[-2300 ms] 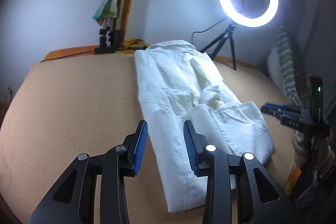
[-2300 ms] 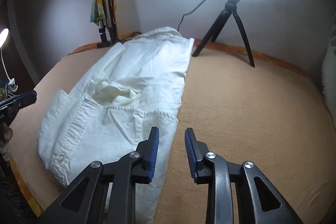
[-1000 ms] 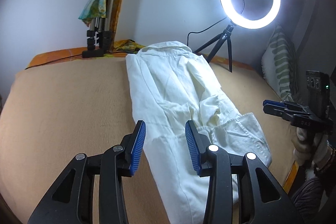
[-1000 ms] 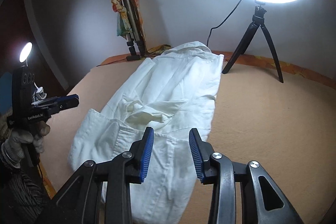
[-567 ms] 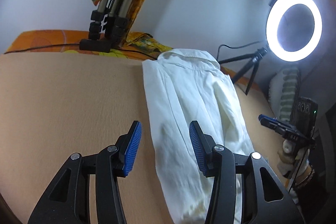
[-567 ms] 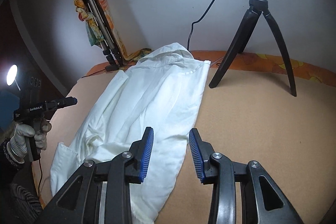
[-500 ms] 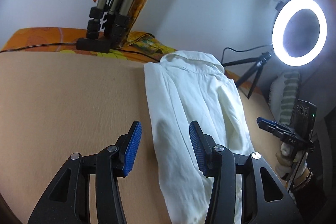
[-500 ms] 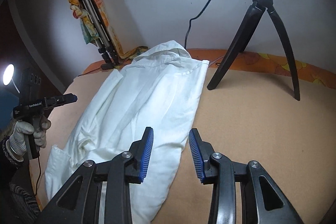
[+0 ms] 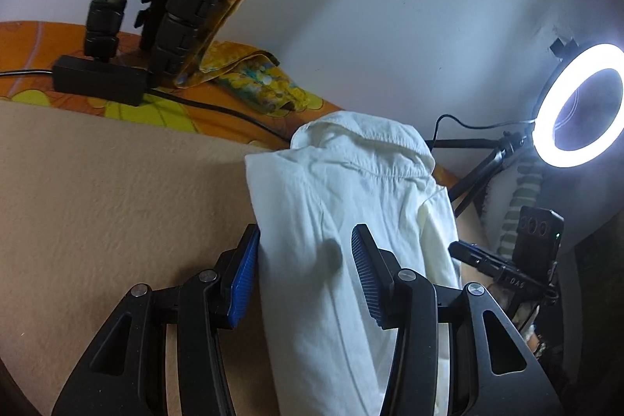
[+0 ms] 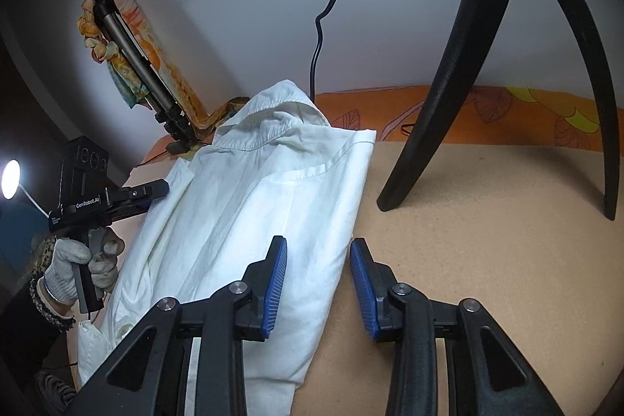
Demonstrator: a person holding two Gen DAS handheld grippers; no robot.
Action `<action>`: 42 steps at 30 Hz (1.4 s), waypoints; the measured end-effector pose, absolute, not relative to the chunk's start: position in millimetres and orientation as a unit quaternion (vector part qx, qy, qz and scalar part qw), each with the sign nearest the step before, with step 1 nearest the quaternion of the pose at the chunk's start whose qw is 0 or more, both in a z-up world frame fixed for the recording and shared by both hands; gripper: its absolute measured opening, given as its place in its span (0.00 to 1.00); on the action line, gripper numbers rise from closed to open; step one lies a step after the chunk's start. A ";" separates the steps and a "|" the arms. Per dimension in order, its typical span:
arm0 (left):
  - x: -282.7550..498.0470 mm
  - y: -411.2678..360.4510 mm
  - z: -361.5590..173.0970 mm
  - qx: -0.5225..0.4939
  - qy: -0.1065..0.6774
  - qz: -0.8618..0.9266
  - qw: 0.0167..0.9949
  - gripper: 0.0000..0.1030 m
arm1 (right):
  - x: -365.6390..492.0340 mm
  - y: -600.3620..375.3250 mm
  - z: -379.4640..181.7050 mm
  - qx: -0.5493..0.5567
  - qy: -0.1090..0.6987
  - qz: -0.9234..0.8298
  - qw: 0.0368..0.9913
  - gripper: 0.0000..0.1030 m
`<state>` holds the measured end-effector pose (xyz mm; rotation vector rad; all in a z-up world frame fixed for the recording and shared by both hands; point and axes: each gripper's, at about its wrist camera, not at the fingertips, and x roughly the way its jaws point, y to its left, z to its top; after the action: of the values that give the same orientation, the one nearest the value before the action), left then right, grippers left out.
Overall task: Fold small clothes
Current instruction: 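Close both grippers on the shirt collar edge, then lift the collar with both grippers and fold it over onto the hem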
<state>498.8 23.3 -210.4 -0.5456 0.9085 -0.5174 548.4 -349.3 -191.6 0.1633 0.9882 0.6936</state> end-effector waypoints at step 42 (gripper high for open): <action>475.8 -2.2 -137.7 -0.207 0.336 -0.250 0.884 0.06 | 536.8 -324.1 -112.8 -0.018 0.387 0.304 0.871 0.00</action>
<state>475.8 -2.2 -137.7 -0.4311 0.6984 -0.5197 536.8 -324.1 -112.8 -0.0387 0.8082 0.6351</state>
